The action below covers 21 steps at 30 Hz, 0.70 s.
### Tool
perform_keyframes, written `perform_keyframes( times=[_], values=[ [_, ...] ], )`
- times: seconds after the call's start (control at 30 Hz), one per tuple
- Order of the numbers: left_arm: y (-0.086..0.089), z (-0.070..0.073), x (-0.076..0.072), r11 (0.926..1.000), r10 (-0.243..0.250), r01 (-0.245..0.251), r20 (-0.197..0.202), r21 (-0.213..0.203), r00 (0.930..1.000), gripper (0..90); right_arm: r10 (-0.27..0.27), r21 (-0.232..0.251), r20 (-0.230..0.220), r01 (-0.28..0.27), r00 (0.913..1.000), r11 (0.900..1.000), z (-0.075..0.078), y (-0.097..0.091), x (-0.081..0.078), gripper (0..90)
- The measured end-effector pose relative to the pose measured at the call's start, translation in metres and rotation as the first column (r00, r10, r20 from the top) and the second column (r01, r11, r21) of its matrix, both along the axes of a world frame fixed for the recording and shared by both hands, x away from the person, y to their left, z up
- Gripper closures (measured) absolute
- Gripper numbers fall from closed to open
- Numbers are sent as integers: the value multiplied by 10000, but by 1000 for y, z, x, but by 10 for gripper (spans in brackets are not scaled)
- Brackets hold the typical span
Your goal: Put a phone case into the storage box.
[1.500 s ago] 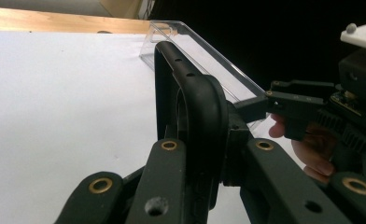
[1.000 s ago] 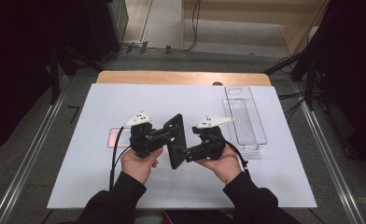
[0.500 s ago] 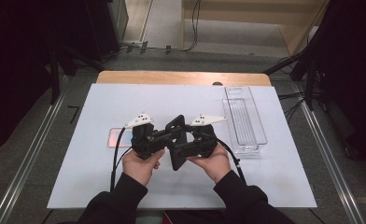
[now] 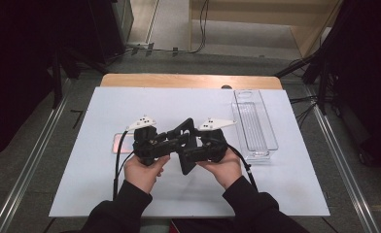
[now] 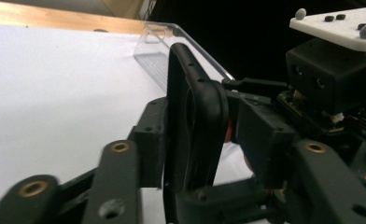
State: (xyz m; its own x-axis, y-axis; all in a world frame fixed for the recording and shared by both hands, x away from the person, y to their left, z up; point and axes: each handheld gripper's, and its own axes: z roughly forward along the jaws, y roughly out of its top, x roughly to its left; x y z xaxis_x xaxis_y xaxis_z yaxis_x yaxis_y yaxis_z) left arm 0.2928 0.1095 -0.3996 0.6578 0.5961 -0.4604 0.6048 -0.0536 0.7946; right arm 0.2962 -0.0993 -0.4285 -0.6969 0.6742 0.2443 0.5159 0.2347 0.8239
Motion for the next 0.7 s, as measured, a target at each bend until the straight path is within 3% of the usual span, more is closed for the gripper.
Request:
perform_keyframes(
  times=[0.3, 0.5, 0.7],
  values=[
    [11, 4, 1, 9990, -432, 426, -487, -130, 9979, 412, -143, -159, -195, 140, 9997, 9998, -4, -12, 7, 120],
    [15, 2, 2, 9941, -1038, 1065, -991, 214, 9896, 361, -181, -102, -248, 178, 9995, 9998, -2, -23, 10, 120],
    [19, -1, 3, 9859, -1609, 1651, -1147, 279, 9803, 321, -111, -9, -337, 111, 9994, 9999, 1, -32, 11, 120]
  ],
)
